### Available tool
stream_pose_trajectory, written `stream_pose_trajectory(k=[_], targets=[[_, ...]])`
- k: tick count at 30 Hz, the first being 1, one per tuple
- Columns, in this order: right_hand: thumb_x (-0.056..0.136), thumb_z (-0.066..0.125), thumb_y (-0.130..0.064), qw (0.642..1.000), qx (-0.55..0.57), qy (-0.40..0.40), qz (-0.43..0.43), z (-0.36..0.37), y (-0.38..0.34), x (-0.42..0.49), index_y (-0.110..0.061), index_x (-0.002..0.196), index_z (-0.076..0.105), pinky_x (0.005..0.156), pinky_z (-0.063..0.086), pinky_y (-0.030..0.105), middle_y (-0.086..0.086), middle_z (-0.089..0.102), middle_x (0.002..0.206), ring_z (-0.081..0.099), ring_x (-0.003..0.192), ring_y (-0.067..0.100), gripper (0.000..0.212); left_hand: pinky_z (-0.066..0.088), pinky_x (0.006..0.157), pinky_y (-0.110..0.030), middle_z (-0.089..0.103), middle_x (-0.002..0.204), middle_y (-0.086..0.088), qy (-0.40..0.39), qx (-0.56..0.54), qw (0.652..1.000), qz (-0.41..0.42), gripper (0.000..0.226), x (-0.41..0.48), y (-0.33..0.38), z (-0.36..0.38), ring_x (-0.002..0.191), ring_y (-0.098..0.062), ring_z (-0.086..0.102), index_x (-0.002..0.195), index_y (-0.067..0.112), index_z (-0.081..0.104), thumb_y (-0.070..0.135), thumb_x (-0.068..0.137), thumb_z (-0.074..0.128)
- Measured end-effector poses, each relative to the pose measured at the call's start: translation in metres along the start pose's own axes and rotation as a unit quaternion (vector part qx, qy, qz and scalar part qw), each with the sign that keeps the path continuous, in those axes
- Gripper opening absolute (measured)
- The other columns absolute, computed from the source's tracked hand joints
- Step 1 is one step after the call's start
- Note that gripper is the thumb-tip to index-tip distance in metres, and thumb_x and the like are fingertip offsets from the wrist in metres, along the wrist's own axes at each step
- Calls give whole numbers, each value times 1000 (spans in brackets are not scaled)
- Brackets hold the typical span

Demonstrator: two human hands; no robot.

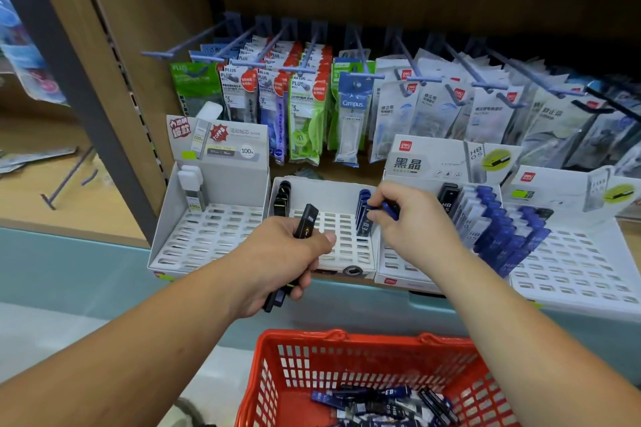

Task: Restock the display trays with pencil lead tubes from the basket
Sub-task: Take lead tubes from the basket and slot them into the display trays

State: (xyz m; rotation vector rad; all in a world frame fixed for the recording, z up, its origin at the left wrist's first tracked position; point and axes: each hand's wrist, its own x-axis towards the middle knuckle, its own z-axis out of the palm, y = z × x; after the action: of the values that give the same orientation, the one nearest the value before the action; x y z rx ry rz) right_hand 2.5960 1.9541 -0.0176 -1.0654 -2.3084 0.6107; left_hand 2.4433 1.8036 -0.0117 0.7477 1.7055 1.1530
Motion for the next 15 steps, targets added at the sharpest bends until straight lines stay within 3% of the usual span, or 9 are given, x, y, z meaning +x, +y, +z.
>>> stream_pose_trajectory(k=[4, 5, 7, 9, 11, 13, 15], targets=[[91, 75, -20, 1000, 8, -24, 3, 2, -5, -1, -30, 93, 74, 85, 56, 40, -8, 67, 96, 62, 90, 20, 10, 42, 46, -29, 54, 62, -5, 4, 3, 1000, -3, 27, -2, 1, -1, 51, -19, 48, 92, 6, 66, 32, 97, 71], [91, 75, -22, 999, 26, -25, 11, -1, -7, -1, -29, 96, 76, 83, 56, 37, -8, 67, 95, 62, 87, 16, 8, 42, 47, -29, 54, 62, -5, 4, 8, 1000, -3, 27, -3, 2, -1, 51, -19, 48, 91, 7, 66, 33, 97, 71], [91, 76, -25, 988, 143, -20, 58, -8, -13, -3, -26, 97, 77, 62, 53, 32, -7, 63, 81, 59, 67, 14, 6, 40, 45, -26, 54, 59, -5, 5, 20, 1000, -2, 28, -5, 5, 1, 47, -19, 47, 85, 10, 63, 34, 97, 71], [94, 72, -19, 924, 355, -26, 143, -18, -20, -6, -19, 96, 73, 50, 45, 32, 4, 57, 69, 51, 54, 23, 2, 39, 42, -24, 55, 60, -4, -1, 29, 1000, 4, 27, -9, 8, 5, 44, -17, 47, 82, 12, 62, 33, 97, 71], [96, 60, -5, 840, 508, -51, 186, -23, -28, -9, -12, 97, 65, 49, 44, 34, 8, 53, 66, 50, 53, 25, 9, 41, 45, -27, 62, 69, -6, -23, 29, 999, 17, 26, -12, 11, 13, 47, -16, 49, 88, 11, 65, 34, 97, 70], [93, 50, 5, 793, 573, -73, 195, -25, -36, -12, -12, 96, 58, 51, 47, 35, 9, 52, 64, 52, 54, 24, 19, 42, 47, -28, 71, 76, -9, -53, 32, 998, 25, 29, -18, 15, 22, 46, -16, 49, 96, 9, 67, 38, 99, 67], [95, 46, 7, 761, 612, -74, 202, -23, -40, -15, -13, 96, 54, 52, 50, 34, 8, 53, 63, 52, 55, 23, 22, 41, 46, -26, 68, 63, -7, -79, 41, 996, 22, 34, -24, 18, 32, 43, -17, 48, 100, 10, 66, 44, 101, 61]])
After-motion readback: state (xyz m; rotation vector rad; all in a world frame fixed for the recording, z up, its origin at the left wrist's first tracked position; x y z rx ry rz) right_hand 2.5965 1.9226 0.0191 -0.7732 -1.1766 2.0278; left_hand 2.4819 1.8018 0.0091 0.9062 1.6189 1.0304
